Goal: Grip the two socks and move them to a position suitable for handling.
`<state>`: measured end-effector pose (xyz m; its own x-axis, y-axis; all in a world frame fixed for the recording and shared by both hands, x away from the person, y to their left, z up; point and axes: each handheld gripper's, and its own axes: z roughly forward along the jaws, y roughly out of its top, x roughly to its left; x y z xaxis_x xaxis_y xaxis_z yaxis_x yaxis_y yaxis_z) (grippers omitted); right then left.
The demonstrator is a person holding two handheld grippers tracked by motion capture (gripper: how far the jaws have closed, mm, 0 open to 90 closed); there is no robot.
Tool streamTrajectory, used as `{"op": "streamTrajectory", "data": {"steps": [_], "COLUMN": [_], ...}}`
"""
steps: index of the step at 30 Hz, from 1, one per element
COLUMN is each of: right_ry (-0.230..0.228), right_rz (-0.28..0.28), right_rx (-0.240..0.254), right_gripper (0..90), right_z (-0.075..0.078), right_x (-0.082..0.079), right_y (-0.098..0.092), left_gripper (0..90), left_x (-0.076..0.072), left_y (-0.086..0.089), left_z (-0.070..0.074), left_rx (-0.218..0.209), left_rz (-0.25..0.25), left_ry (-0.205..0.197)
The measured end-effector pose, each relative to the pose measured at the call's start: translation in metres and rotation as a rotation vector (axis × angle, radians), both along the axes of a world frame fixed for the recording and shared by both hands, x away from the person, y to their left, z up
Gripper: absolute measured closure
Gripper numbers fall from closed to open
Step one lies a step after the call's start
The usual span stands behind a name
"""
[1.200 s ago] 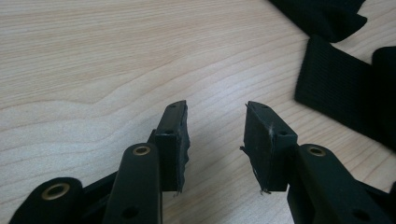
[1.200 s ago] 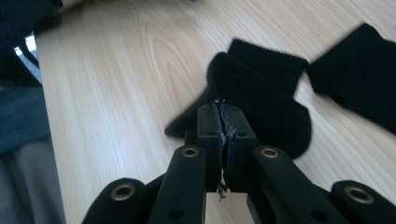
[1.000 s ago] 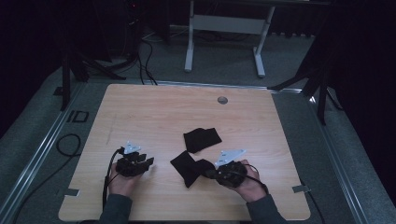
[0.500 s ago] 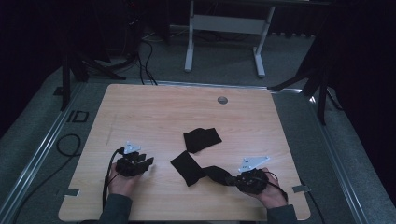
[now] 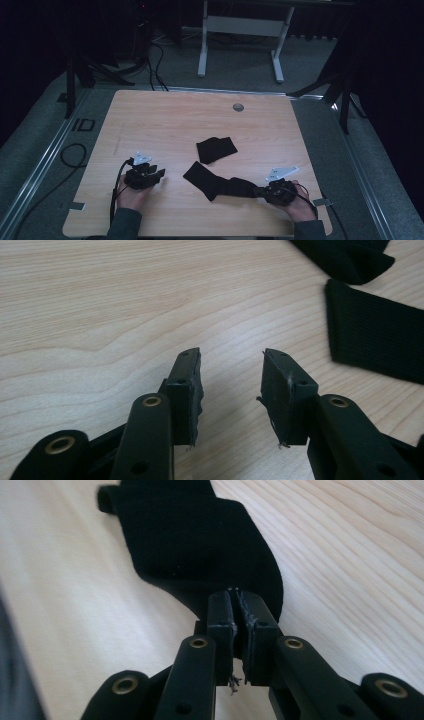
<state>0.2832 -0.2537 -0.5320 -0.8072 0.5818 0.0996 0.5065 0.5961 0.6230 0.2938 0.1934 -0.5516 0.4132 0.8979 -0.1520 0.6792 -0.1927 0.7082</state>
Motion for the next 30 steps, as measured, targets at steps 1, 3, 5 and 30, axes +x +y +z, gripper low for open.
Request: {"op": "streamTrajectory", "data": {"steps": [1,3,5,30], "right_ry": [-0.001,-0.002,-0.011,-0.123], "right_rz": [-0.015,-0.043,-0.07,-0.244], "right_rx": [-0.008,-0.022,-0.028,0.119], "right_gripper": [82.5,78.4,72.4,56.0], "right_z": [-0.001,-0.002,-0.001,0.029], "right_x": [0.001,0.003,0.004,0.045], "right_y": [-0.001,-0.003,-0.006,0.012], "left_gripper": [61.0,61.8,62.6,74.8], "left_x": [0.0,-0.001,-0.001,-0.002], "left_y": [-0.001,-0.003,-0.007,-0.098], "left_z": [0.0,0.0,0.001,-0.009], "left_rx": [-0.001,-0.013,-0.02,0.016], "left_rz": [-0.005,-0.015,-0.032,-0.259], "left_ry": [-0.002,0.0,0.0,-0.017]}}
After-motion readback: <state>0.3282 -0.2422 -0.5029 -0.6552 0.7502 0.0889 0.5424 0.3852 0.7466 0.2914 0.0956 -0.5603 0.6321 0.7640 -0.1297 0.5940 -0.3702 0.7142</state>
